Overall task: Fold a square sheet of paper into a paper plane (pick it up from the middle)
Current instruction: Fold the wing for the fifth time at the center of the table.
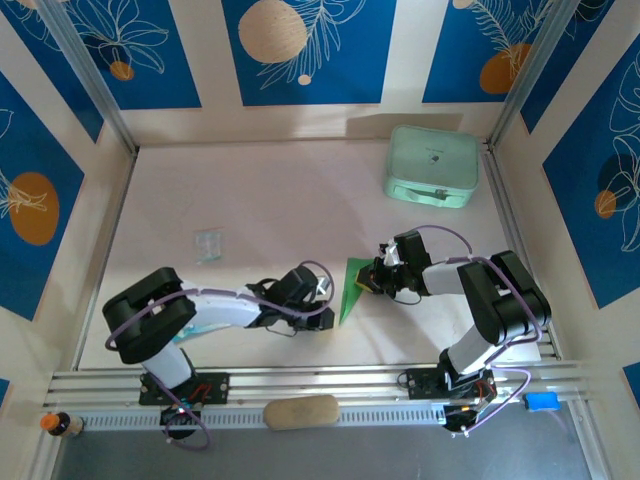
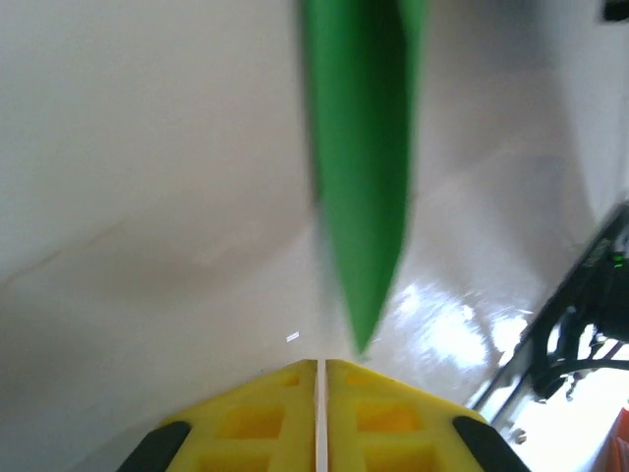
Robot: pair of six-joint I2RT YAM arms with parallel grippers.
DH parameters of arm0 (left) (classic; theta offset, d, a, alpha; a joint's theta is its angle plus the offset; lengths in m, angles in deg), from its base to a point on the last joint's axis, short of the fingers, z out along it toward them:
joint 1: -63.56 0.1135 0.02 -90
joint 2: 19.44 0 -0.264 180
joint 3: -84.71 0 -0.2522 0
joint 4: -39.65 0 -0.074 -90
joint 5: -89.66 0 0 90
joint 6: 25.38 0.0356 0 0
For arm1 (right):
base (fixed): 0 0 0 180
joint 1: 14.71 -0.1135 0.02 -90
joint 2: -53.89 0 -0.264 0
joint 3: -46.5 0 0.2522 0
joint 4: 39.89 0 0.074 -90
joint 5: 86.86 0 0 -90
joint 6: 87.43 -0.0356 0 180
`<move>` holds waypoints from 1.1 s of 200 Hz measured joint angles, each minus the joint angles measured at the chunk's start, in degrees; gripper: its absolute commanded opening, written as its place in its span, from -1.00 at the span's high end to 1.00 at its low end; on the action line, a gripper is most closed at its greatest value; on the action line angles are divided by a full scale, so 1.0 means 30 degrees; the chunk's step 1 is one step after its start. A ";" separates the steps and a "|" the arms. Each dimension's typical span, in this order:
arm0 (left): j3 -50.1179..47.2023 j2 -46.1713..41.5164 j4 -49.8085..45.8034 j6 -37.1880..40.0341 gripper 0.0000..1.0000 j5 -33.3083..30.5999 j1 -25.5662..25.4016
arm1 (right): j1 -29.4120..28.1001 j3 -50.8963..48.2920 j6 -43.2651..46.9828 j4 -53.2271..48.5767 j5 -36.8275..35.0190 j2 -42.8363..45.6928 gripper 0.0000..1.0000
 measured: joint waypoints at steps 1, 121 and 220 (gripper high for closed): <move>0.0124 0.0022 -0.0007 0.0015 0.84 0.0022 0.0000 | 0.0000 0.0000 0.0000 0.0000 0.0000 0.0000 0.83; 0.4911 0.4648 0.1341 0.0998 0.78 0.2120 0.1749 | -0.0036 0.0000 -0.0080 0.0029 0.0000 0.0000 0.83; 0.5697 0.5756 -0.0233 0.2193 0.89 0.1166 0.2091 | -0.0051 0.0000 -0.0197 -0.0306 -0.0168 0.0255 0.81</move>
